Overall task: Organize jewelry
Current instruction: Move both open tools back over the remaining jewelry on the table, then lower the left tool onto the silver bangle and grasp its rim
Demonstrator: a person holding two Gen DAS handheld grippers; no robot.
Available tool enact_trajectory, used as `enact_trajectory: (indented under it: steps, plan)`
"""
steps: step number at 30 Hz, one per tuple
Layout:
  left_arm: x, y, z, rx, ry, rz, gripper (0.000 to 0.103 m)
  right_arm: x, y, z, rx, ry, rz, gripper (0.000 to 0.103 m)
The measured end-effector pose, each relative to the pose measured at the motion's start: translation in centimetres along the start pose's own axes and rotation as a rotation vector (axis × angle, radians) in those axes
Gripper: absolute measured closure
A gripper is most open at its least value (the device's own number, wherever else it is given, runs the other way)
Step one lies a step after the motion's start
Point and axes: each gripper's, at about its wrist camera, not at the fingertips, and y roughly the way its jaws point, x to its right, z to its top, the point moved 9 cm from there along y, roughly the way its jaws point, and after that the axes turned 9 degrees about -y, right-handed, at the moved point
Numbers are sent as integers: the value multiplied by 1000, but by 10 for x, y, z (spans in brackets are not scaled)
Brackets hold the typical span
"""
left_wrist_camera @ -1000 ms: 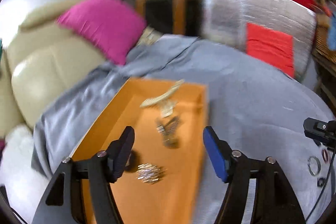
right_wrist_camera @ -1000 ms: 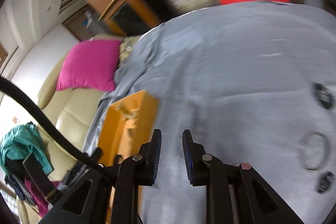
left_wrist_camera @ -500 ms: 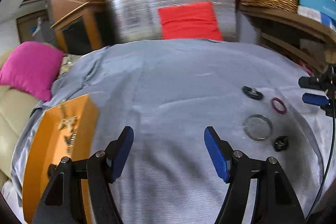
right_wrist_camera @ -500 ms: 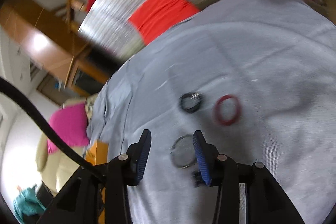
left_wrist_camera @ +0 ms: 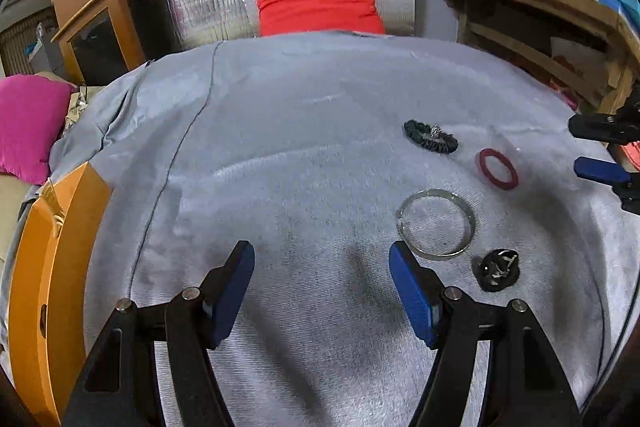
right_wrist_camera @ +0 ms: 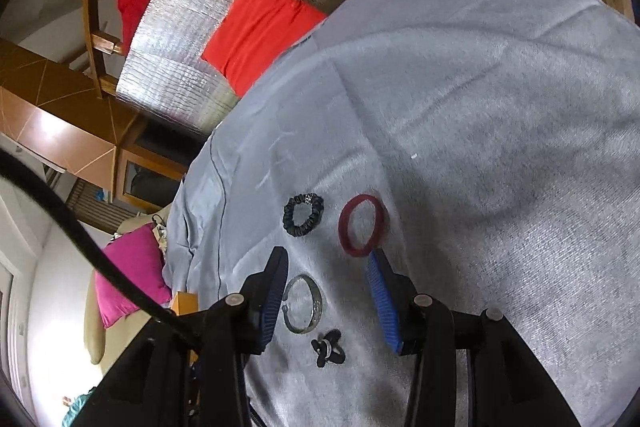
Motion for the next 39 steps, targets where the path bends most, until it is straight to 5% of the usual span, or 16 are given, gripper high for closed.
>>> enact_trajectory:
  steps: [6,20,26,39]
  plan:
    - [4,9,-1,-23,-15,-5,33,-4,10,-14,-65,-38,-10,58]
    - [56,25,-13,-122,54,-180,32,7,10,-15,-74,1,-31,58]
    - [71,37,-18,-174,41,-187,30,10,12,-14,-66,27,-29,58]
    - [74,50,-4,-128,-49,-210,27,3,20,-12,-74,16,-33,58]
